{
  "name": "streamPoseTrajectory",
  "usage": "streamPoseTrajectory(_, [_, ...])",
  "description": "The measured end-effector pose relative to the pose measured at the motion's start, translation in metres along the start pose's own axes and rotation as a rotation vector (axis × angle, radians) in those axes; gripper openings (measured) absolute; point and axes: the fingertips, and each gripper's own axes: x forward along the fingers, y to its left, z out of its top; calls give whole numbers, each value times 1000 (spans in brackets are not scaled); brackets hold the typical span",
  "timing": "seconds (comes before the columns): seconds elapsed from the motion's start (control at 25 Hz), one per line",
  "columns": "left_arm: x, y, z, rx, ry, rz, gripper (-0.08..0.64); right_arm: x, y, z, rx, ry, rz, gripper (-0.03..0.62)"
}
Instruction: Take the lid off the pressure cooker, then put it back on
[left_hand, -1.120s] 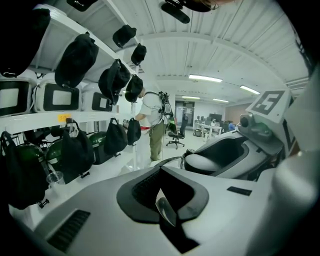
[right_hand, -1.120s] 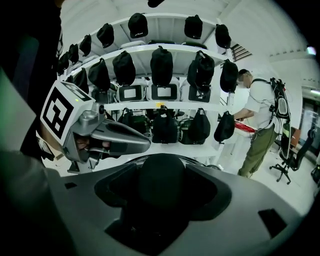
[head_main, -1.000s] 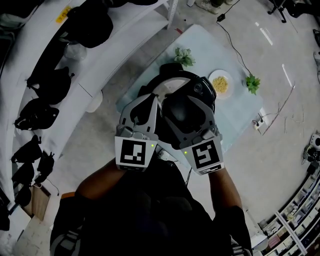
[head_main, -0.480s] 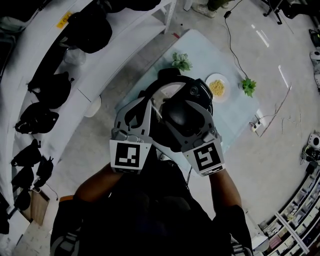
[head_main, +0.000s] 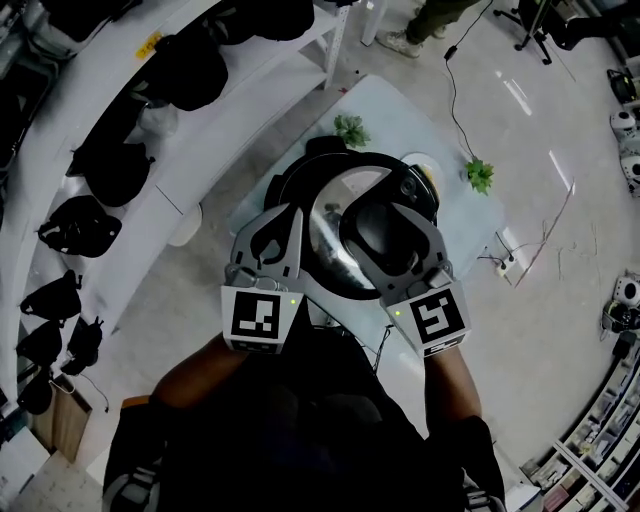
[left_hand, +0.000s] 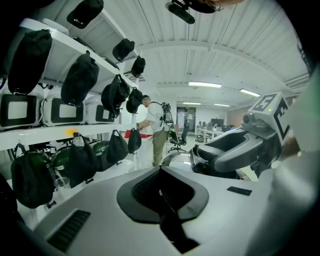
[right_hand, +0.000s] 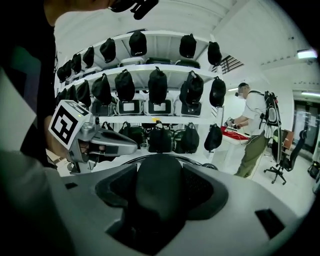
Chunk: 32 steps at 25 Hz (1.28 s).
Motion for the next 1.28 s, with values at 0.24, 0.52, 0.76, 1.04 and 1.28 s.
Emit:
streamPoseTrajectory(0.24, [-20, -56, 8, 10, -30, -33, 8, -61, -6, -23, 27, -7, -72, 301])
streamPoseTrajectory(0.52, [-46, -124, 0, 12, -30, -65, 8, -130, 0, -70, 61, 6, -127, 302])
streamPoseTrajectory(0.76, [-63, -181, -21, 15, -20, -110, 8, -174, 1, -115, 86, 43, -179, 302])
streamPoseTrajectory(1.04, [-66, -225, -57, 39, 32, -139, 8, -192, 2, -169, 145, 82, -208, 302])
streamPoseTrajectory(1.28, [-58, -239, -84, 83, 96, -149, 8, -182, 0, -207, 208, 104, -222, 302])
